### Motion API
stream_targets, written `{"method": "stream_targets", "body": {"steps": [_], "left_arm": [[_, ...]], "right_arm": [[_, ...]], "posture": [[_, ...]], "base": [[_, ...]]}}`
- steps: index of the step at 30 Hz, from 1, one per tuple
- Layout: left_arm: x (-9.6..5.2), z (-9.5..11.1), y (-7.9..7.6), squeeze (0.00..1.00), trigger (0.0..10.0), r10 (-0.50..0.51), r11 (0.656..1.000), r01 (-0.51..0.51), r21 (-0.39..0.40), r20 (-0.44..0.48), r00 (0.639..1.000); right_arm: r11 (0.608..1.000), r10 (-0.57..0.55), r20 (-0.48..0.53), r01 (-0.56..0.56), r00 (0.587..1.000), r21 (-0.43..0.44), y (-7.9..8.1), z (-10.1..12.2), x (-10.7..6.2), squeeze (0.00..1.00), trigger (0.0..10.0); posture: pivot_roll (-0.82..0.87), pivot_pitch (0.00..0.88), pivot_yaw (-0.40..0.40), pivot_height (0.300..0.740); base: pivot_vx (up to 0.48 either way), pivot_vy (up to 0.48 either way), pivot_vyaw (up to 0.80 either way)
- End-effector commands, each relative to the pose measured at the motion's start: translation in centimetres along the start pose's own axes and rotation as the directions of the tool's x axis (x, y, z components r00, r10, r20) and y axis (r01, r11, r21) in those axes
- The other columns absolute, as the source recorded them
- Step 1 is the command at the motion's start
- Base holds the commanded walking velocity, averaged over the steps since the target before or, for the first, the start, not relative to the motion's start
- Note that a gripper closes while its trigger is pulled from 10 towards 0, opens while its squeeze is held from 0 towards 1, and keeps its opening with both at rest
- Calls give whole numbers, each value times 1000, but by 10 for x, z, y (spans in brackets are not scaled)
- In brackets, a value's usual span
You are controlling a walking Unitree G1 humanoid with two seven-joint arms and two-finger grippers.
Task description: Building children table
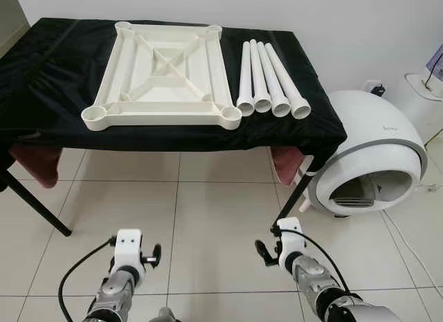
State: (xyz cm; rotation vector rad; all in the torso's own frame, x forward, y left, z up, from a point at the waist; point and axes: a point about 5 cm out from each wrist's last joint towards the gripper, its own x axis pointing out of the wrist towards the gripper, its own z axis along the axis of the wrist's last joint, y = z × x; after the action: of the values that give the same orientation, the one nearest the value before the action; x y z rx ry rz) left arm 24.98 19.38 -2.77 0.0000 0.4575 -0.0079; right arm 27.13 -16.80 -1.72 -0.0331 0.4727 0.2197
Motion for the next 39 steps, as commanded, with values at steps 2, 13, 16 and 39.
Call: {"method": "stream_targets", "body": {"steps": [2, 13, 16, 39], "left_arm": [[1, 10, -3, 0, 10000, -55, 998, 57, -17, 72, 996], [2, 54, -11, 0, 10000, -77, 997, 76, 17, 307, 949], [0, 72, -11, 0, 10000, -73, 997, 73, 15, 373, 925], [-50, 169, -12, 0, 10000, -12, 998, 48, -44, 606, 795]], "right_arm": [[999, 42, 72, -45, 996, 29, 6, 8, 2, 0, 10000], [998, 48, 262, -55, 964, 20, 15, 50, 10, 0, 10000], [999, 33, 326, -41, 945, 17, 14, 68, 12, 0, 10000], [998, 47, 671, -12, 740, -57, 12, 165, -27, 0, 10000]], "posture": [[25, 0, -36, 740], [30, 0, -39, 740], [32, 0, -37, 740], [25, 0, -27, 740]], "base": [[0, 0, 0], [0, 0, 0], [0, 0, 0], [0, 0, 0]]}}
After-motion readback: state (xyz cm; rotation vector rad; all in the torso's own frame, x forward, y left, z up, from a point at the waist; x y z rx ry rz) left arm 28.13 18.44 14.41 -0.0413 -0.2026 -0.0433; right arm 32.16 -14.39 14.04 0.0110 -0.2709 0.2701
